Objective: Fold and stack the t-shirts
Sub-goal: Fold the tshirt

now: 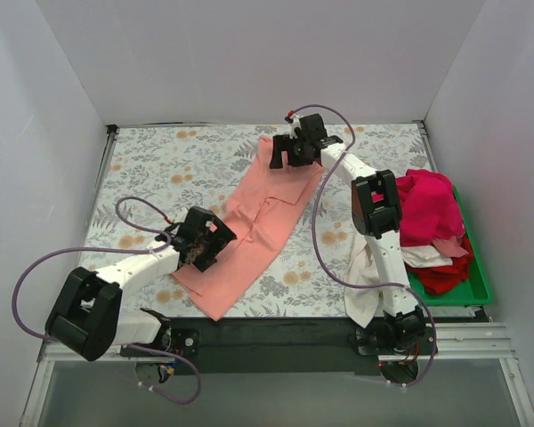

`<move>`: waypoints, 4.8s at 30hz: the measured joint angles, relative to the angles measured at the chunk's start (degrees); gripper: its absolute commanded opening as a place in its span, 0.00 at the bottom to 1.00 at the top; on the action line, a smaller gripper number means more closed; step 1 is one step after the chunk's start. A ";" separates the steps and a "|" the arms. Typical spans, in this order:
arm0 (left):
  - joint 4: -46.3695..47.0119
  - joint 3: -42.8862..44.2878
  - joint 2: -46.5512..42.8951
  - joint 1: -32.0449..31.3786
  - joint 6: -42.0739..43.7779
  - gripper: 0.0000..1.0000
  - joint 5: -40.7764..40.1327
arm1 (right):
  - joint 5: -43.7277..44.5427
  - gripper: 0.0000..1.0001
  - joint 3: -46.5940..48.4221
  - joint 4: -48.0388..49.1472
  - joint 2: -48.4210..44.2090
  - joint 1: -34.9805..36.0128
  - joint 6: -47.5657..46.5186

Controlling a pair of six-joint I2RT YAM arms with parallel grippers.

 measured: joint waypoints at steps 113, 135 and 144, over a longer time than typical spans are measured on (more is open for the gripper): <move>-14.62 -12.26 -22.56 -33.18 -2.95 0.00 -0.59 | 21.79 0.01 -86.53 -4.79 -71.87 48.48 23.12; 4.66 12.83 3.82 -13.84 14.25 0.00 -6.91 | 26.64 0.01 -65.09 5.75 -63.34 23.69 6.49; 8.98 23.06 14.86 -8.33 19.98 0.00 -5.40 | 23.04 0.01 -58.95 6.78 -56.04 15.65 4.20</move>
